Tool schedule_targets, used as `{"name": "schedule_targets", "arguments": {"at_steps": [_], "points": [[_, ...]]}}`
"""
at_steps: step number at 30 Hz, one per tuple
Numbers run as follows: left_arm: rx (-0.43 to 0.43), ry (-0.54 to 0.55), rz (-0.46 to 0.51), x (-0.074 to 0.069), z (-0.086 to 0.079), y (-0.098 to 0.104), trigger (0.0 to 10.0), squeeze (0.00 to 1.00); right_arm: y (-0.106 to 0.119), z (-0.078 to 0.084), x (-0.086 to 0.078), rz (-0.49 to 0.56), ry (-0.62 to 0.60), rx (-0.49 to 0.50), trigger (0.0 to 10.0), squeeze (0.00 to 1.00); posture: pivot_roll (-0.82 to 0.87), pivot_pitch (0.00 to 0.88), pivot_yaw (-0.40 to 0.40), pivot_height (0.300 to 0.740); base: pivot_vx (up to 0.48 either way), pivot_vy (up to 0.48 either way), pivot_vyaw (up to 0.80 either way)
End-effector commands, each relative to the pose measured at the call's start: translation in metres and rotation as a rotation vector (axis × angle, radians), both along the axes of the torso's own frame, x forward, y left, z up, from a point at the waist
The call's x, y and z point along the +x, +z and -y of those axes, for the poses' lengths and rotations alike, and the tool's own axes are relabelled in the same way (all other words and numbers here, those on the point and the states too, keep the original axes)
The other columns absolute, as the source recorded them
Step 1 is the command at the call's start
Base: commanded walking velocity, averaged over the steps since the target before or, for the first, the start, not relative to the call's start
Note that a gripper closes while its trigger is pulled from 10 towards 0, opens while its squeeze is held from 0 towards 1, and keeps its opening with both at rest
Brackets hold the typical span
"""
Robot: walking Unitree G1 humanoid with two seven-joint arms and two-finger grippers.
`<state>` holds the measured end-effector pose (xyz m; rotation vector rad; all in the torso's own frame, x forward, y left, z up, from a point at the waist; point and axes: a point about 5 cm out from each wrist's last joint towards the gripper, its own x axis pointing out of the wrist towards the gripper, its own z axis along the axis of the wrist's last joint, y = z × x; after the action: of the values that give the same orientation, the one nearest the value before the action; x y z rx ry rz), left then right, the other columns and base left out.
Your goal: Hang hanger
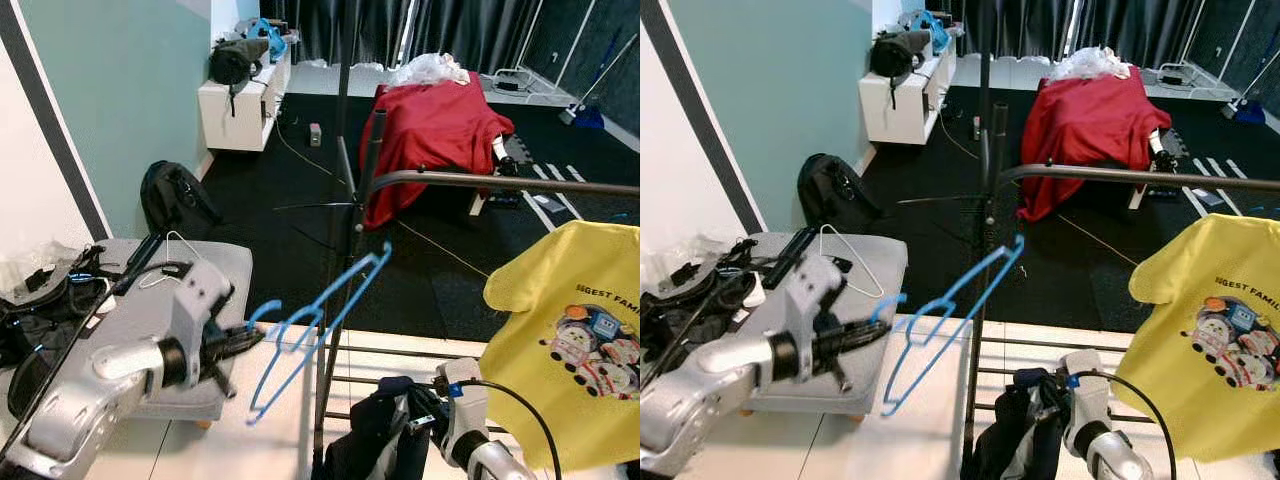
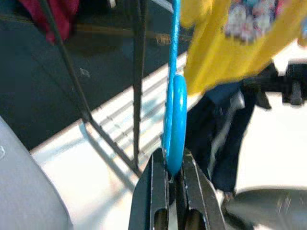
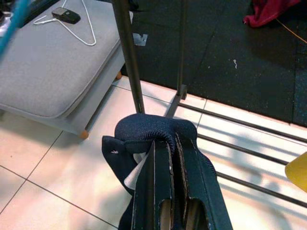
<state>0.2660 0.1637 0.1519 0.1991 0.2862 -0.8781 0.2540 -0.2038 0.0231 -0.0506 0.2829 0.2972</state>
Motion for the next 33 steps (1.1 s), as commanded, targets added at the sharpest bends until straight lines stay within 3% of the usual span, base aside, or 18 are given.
{"name": "schedule_targets", "arguments": {"at_steps": [1,3,5,6,7,8,9,10,11,12,13,14,17,21,24,25,28,33], "points": [[0.082,-0.004,-0.047,-0.005,-0.005,-0.014,0.0,0.00,0.002,0.001,0.001,0.026,-0.004,0.002,0.0,0.00,-0.08,0.046,-0.044,0.735,0.000,0.000,0.00],[0.096,0.044,-0.120,-0.009,-0.007,-0.034,0.0,0.00,0.005,-0.001,0.005,0.048,-0.009,0.025,0.0,0.00,-0.07,0.046,-0.044,0.735,0.000,0.000,0.00],[0.096,0.044,-0.120,-0.009,-0.007,-0.034,0.0,0.00,0.005,-0.001,0.005,0.048,-0.009,0.025,0.0,0.00,-0.07,0.046,-0.044,0.735,0.000,0.000,0.00],[0.108,0.099,-0.148,-0.008,-0.008,-0.045,1.6,0.00,0.007,-0.002,0.008,0.058,-0.018,0.045,0.0,0.00,-0.08,0.048,-0.042,0.735,0.000,0.000,0.00],[0.070,0.273,-0.199,-0.004,-0.014,-0.062,3.7,0.00,0.011,-0.006,0.015,0.063,-0.059,0.115,0.0,0.00,-0.08,0.050,-0.039,0.735,0.000,0.000,0.00],[0.050,0.392,-0.241,-0.004,-0.018,-0.076,3.7,0.00,0.014,-0.009,0.018,0.064,-0.086,0.166,0.0,0.00,-0.08,0.050,-0.039,0.735,0.000,0.000,0.00],[0.034,0.539,-0.290,-0.004,-0.025,-0.092,9.7,0.00,0.013,-0.014,0.021,0.026,-0.110,0.228,0.0,0.00,-0.09,0.055,-0.038,0.735,0.000,0.000,0.00],[0.026,0.622,-0.321,-0.005,-0.029,-0.101,9.7,0.00,0.011,-0.018,0.022,-0.003,-0.121,0.265,0.0,0.00,-0.09,0.055,-0.038,0.735,0.000,0.000,0.00],[0.026,0.622,-0.321,-0.005,-0.029,-0.101,9.7,0.00,0.011,-0.018,0.022,-0.003,-0.121,0.265,0.0,0.00,-0.09,0.055,-0.038,0.735,0.000,0.000,0.00],[-0.005,0.673,-0.321,-0.006,-0.031,-0.106,10.0,0.00,0.009,-0.020,0.022,-0.020,-0.129,0.265,0.9,0.00,-0.09,0.058,-0.042,0.735,0.000,0.000,0.00],[-0.086,0.769,-0.265,-0.003,-0.035,-0.104,10.0,0.00,0.008,-0.024,0.023,-0.014,-0.133,0.251,10.0,0.00,-0.09,0.059,-0.042,0.735,0.000,0.000,0.00],[-0.086,0.769,-0.265,-0.003,-0.035,-0.104,10.0,0.00,0.008,-0.024,0.023,-0.014,-0.133,0.251,10.0,0.00,-0.09,0.059,-0.042,0.735,0.000,0.000,0.00],[-0.240,0.925,-0.292,-0.001,-0.042,-0.100,10.0,0.00,0.015,-0.030,0.030,0.018,-0.178,0.273,10.0,0.00,-0.08,0.059,-0.049,0.735,0.000,0.000,0.00],[-0.272,0.881,-0.286,-0.002,-0.040,-0.098,10.0,0.00,0.018,-0.031,0.033,0.021,-0.179,0.289,10.0,0.00,-0.08,0.057,-0.054,0.735,0.000,0.000,0.00],[-0.145,0.799,-0.290,-0.005,-0.027,-0.106,10.0,0.00,0.026,-0.027,0.037,0.055,-0.190,0.260,10.0,0.00,-0.09,0.063,-0.057,0.735,0.000,0.000,0.00],[-0.145,0.799,-0.290,-0.005,-0.027,-0.106,10.0,0.00,0.026,-0.027,0.037,0.055,-0.190,0.260,10.0,0.00,-0.09,0.063,-0.057,0.735,0.000,0.000,0.00],[-0.009,0.762,-0.243,-0.003,-0.019,-0.109,10.0,0.00,0.025,-0.023,0.034,0.060,-0.208,0.214,10.0,0.00,-0.09,0.067,-0.044,0.735,0.000,0.000,0.00],[0.026,0.660,-0.170,-0.003,-0.012,-0.105,10.0,0.00,0.023,-0.026,0.028,0.036,-0.176,0.188,10.0,0.00,-0.09,0.071,-0.030,0.735,0.000,0.000,0.00]]}}
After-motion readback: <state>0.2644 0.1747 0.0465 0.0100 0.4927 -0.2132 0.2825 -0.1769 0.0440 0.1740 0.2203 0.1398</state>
